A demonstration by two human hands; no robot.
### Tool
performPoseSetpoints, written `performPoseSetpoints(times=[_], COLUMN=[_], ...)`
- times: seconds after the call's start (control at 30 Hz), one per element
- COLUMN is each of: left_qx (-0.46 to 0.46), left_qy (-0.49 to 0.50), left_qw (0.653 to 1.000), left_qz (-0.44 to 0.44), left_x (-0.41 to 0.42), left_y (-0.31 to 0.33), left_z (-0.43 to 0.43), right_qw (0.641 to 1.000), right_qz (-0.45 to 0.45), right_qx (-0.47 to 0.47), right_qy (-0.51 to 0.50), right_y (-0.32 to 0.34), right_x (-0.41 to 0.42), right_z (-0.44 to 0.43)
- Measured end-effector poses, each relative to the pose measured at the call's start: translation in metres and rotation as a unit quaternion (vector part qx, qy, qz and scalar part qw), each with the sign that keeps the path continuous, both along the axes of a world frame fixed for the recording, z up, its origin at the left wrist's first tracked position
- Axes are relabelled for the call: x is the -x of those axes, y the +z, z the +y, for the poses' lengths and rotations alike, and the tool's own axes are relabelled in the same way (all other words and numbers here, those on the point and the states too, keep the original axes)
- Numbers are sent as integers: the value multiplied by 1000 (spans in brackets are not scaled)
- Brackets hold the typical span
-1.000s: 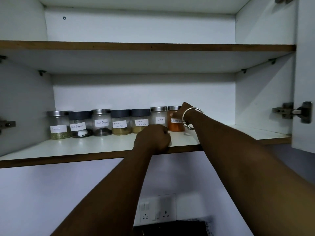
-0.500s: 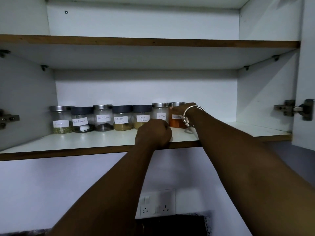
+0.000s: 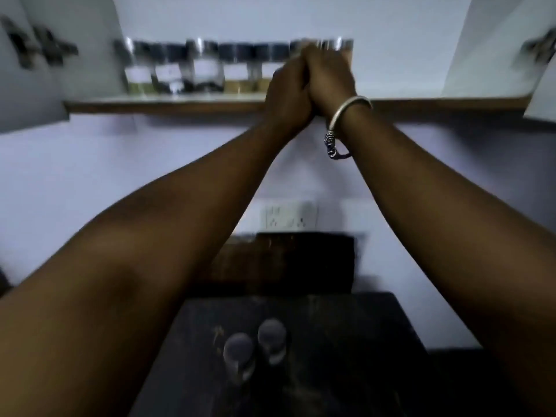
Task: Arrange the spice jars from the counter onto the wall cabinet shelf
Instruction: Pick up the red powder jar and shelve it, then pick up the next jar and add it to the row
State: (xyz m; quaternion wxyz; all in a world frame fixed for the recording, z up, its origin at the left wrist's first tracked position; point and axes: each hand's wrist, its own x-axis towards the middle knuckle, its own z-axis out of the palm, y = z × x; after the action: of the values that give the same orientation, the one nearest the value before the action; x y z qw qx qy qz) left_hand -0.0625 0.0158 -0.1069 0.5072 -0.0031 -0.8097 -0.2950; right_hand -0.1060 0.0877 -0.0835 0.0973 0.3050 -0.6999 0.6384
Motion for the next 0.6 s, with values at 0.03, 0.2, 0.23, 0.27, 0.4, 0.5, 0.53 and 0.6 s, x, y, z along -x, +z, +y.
performPoseSetpoints(times=[0.03,0.2,0.23,0.27,0.4,0.5,0.53,0.6], left_qx=[-5,-29,-44,-56,-104,-129,-126,-134], left_qy=[-10,28,19,9,5,34,39,33], left_qw=[1000,997,991,981,900,848,836,826], left_qz=[28,-67,-125,-184,-424,-513,-532,-546], left_x=[-12,-87,-102,-115,-153,-176,-181,-185], left_y=[-18,-182,-217,-249,-351,-396,-404,-410], left_z=[6,11,9,4,-21,-33,-37,-42], right_qw=[999,996,998,996,944,852,810,734], right_qz=[13,-32,-58,-86,-143,-107,-86,-43], right_qx=[50,78,36,-15,-284,-497,-561,-649], right_qy=[-10,-17,-6,12,92,124,147,193], right_y=[-20,-198,-237,-272,-385,-431,-439,-452], right_x=[-17,-85,-94,-101,-102,-89,-87,-88], right_z=[5,11,9,7,7,4,2,-1])
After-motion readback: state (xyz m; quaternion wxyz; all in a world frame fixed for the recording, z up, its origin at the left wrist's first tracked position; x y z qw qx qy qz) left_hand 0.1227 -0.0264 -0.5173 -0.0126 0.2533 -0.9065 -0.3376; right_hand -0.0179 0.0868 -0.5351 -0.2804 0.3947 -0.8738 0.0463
